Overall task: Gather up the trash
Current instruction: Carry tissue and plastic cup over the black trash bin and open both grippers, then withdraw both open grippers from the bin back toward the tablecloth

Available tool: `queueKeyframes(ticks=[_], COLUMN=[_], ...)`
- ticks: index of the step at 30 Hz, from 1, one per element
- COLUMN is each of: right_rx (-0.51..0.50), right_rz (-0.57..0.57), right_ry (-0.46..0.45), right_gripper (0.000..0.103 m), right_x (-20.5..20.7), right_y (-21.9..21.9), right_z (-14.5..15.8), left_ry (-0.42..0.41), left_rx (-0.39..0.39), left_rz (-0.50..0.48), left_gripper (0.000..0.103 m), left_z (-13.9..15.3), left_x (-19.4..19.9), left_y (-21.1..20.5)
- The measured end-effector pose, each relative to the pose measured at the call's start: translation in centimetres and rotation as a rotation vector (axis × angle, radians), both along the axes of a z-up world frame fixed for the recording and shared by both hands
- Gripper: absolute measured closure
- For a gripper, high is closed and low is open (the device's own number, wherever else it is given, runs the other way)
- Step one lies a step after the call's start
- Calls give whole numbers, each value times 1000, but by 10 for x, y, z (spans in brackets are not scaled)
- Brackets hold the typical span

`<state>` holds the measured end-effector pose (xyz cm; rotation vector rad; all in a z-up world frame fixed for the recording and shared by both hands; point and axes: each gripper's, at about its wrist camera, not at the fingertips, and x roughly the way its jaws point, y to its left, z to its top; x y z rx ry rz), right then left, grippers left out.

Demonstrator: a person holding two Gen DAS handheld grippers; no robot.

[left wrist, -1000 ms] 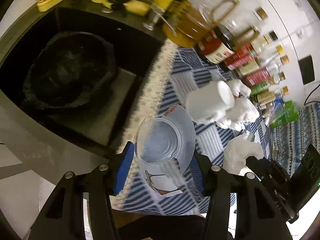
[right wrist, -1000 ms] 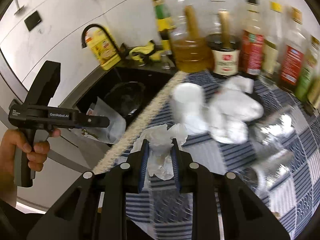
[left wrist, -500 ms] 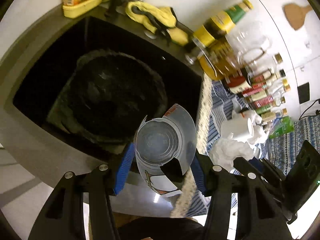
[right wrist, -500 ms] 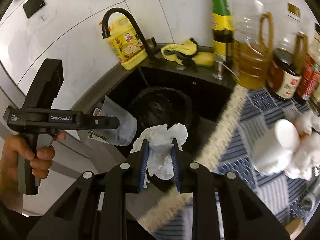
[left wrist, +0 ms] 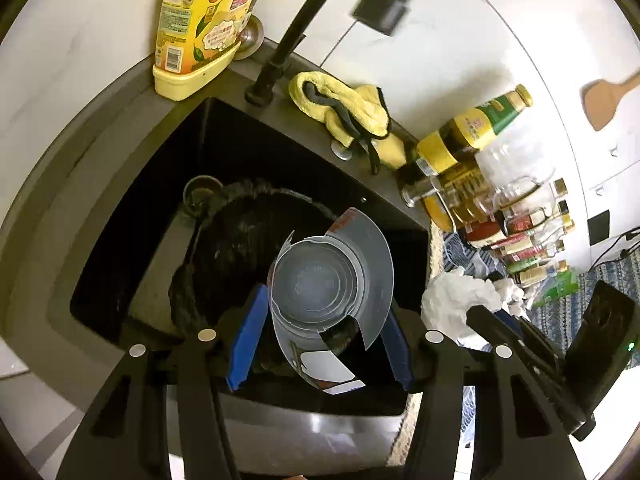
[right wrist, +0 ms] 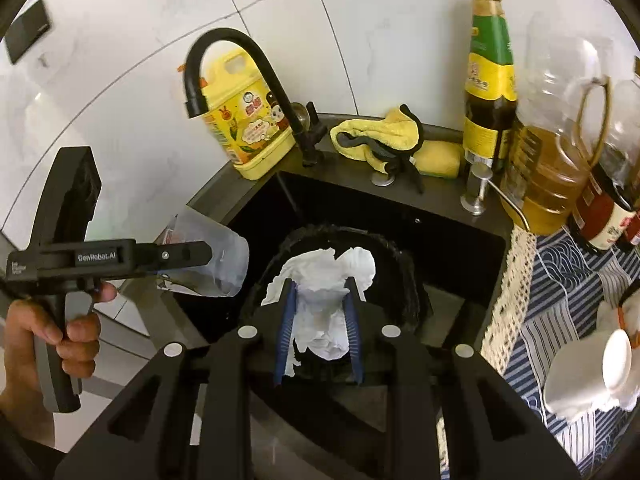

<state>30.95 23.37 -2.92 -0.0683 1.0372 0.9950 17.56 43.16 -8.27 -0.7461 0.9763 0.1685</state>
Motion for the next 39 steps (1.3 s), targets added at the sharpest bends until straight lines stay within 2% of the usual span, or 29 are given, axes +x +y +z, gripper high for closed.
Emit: queueKeyframes(ticks=[2, 4, 6, 9, 16, 25, 27, 34, 39], right_rx=[-21, -33, -22, -28, -51, -52, -42, -26, -57], right_rz=[2, 3, 3, -6, -37, -91, -96, -146, -182], right_ry=[12, 40, 93, 123, 152, 136, 121, 108, 40], right_gripper=[77, 72, 60, 58, 56, 55, 47, 47, 45], right_x=[9, 18, 29, 42, 50, 42, 37, 29, 19], right_y=[11, 21, 29, 40, 39, 15, 8, -23, -53], right_z=[-5, -11, -17, -21, -30, -25, -20, -11, -2], left_ry=[11, 34, 59, 100, 147, 158, 140, 99, 71], left_rx=[-16, -37, -52, -100, -111, -55, -34, -12, 20], left_rz=[-5, -12, -19, -8, -21, -48, -57, -75, -97], left_gripper=[44, 31, 26, 26, 26, 26, 26, 25, 25], left_z=[-9, -21, -33, -55, -72, -61, -53, -32, -18], left_x=[5, 13, 19, 30, 40, 33, 28, 11, 5], left_y=[7, 14, 21, 35, 42, 32, 25, 1, -21])
